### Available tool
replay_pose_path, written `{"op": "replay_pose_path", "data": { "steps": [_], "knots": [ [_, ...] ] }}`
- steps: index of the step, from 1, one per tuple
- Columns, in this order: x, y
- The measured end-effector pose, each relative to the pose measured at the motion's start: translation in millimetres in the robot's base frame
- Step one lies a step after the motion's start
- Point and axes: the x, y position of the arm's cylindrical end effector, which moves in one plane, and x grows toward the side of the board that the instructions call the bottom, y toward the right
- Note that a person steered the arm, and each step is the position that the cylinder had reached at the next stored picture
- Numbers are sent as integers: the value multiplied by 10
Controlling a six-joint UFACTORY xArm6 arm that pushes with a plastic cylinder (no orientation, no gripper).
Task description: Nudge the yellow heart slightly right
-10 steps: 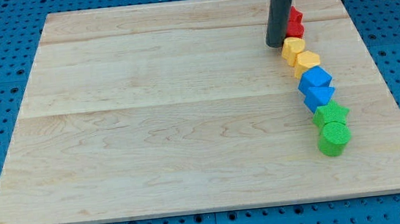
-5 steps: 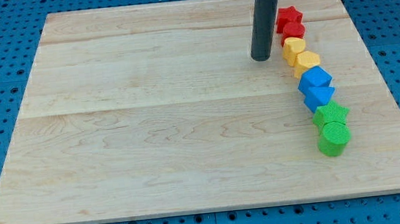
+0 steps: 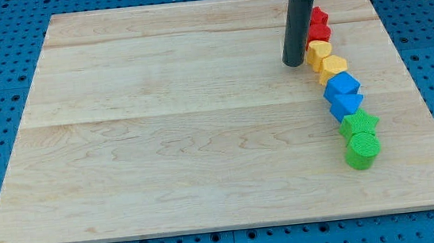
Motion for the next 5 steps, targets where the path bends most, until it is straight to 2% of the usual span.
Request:
{"op": "replay_pose_path", "data": {
  "steps": [5],
  "knots": [
    [-9, 112]
  ]
}}
